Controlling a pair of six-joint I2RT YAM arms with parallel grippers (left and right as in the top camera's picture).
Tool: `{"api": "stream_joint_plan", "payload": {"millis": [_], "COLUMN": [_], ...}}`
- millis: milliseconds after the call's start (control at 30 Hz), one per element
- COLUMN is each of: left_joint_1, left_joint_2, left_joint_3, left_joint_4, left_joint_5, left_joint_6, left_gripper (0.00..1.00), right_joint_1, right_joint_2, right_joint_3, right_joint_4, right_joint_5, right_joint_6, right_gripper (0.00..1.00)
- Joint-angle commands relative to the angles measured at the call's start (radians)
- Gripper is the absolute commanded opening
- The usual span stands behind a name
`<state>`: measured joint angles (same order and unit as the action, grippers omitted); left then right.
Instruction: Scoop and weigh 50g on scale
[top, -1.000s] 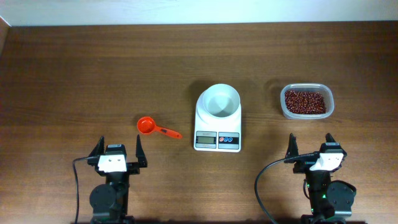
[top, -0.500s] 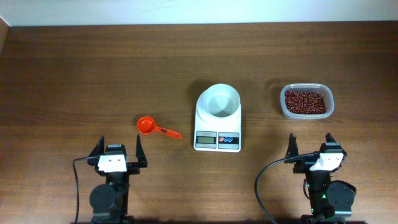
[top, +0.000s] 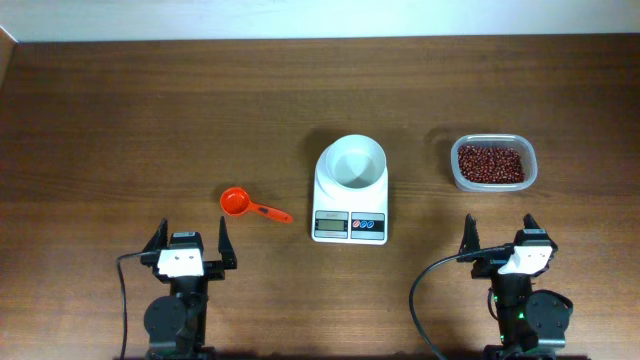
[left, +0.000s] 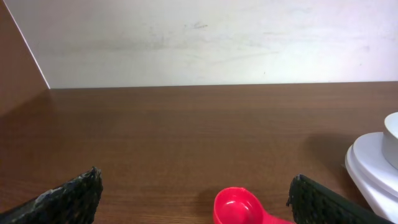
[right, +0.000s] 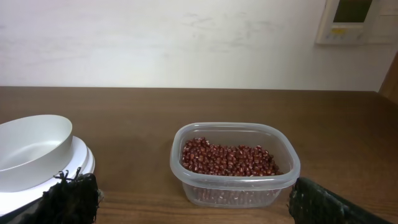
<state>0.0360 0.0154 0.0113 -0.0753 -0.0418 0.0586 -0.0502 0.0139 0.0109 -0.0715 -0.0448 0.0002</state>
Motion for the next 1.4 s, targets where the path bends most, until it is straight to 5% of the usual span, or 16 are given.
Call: {"api": "stream_joint_plan", "payload": {"millis": [0, 1367], "left_joint_1": [0.006, 0.006], "left_joint_2": [-0.01, -0.01], "left_joint_3": [-0.002, -0.002], "left_joint_4": [-0.004, 0.024], "left_joint_5": [-0.007, -0.006], "left_joint_6": [-0.013, -0.013], "left_gripper": [0.99, 0.99], "right_joint_1": [-0.003, -0.003], "right_joint_2": [-0.008, -0.008], "right_joint_3": [-0.005, -0.005], "right_joint_4": [-0.006, -0.006], "right_joint_5": [0.005, 0.005], "right_joint_6": [0.003, 0.003], "right_gripper": [0.99, 0.99]}}
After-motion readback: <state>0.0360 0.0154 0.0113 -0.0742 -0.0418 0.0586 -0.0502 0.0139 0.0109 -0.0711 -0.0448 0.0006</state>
